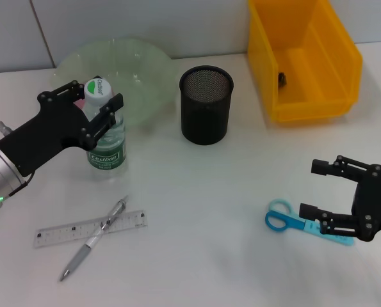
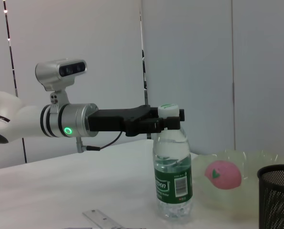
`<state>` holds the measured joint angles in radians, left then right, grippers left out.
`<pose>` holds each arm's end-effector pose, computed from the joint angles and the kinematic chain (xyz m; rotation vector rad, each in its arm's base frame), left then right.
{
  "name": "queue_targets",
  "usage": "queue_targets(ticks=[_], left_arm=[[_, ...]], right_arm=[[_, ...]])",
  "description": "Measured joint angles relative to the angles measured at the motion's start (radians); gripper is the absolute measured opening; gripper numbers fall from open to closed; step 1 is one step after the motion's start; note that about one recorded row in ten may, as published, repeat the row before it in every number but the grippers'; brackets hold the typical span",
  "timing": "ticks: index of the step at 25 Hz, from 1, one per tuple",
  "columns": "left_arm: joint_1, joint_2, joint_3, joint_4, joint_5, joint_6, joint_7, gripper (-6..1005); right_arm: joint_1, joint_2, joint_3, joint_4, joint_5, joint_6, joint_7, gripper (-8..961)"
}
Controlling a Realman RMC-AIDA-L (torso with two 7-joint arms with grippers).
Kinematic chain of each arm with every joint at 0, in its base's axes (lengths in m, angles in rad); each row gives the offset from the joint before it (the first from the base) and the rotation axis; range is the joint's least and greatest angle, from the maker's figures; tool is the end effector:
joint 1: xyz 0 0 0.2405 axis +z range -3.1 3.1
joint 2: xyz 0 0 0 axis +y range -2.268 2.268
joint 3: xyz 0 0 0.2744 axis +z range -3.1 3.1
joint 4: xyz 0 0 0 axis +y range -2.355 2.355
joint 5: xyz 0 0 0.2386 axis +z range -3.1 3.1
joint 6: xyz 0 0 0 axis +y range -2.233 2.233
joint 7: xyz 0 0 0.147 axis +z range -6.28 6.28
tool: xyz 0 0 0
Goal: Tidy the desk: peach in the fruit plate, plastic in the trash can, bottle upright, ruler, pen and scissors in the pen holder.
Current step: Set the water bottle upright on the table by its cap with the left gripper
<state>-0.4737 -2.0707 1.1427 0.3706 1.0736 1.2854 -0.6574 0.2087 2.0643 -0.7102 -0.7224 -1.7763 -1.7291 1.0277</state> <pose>-0.2885 0.3735 -0.0436 -2.2568 -0.2020 -0.8811 0.3533 0.2651 0.0234 -2.5534 0.3538 0.8138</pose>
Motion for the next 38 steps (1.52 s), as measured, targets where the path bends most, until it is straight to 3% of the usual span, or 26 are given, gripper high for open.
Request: queue_targets(ticks=[38], left_arm=[[-0.016,0.0,0.009,-0.018,0.003,-0.009,-0.019,454]], right_arm=[[0.021,0.008,-0.003,0.0,-0.037,0.013,-0.021,812]])
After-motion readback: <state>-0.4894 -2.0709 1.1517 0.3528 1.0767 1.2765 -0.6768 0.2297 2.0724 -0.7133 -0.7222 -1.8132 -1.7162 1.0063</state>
